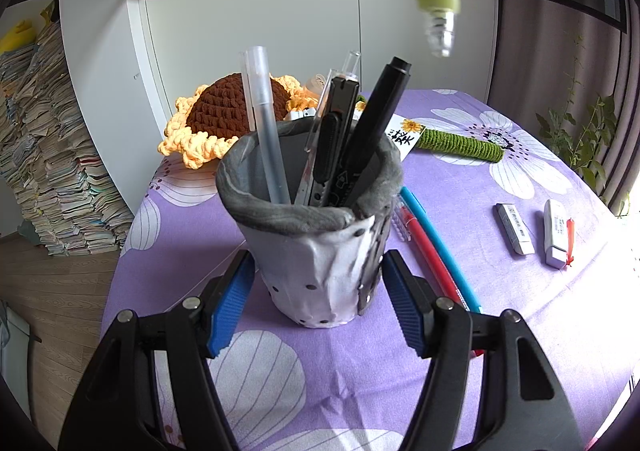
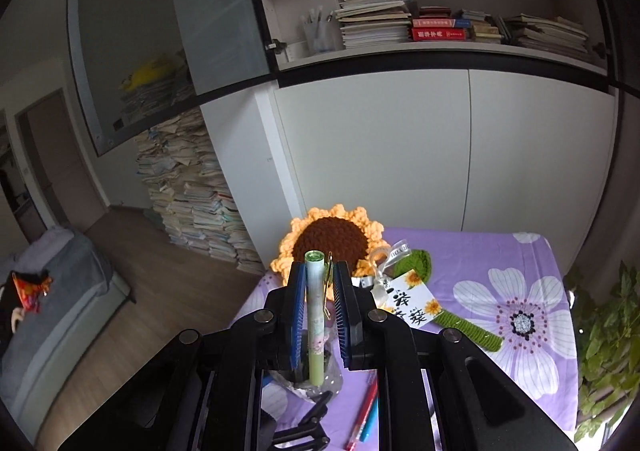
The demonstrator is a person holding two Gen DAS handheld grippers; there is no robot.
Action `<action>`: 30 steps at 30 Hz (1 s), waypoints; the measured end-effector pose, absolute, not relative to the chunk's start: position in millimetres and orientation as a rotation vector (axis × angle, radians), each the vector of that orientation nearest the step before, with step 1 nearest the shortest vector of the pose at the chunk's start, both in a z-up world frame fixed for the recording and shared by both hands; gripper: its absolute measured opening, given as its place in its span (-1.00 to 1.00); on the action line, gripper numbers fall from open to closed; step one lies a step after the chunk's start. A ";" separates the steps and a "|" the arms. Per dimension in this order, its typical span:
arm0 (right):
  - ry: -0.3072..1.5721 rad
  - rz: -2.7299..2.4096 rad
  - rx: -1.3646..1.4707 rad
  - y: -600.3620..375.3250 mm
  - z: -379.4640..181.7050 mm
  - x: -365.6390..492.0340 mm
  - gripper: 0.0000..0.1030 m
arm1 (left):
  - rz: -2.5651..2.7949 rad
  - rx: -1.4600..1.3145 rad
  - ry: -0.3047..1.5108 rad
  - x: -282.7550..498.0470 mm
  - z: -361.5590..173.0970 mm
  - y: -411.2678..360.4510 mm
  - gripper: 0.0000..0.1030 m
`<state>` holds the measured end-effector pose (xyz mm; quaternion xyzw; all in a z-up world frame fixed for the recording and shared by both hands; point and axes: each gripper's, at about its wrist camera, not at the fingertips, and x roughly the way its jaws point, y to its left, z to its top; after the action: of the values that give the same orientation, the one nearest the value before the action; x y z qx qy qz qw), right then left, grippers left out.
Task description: Organize stationery
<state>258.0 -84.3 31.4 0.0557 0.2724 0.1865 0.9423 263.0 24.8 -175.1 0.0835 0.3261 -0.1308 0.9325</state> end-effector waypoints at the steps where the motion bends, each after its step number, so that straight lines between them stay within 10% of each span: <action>1: 0.553 0.391 0.113 -81.2 32.0 260.5 -0.70 | -0.268 0.171 0.667 263.2 -175.0 25.0 0.26; 30: 0.795 0.374 0.231 -102.7 -39.8 308.6 -0.79 | -0.267 0.171 0.668 263.3 -174.8 25.3 0.26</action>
<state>308.6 -102.7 -39.8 0.1117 0.3838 0.1807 0.8986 263.3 25.3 -174.8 0.0838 0.3266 -0.1307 0.9323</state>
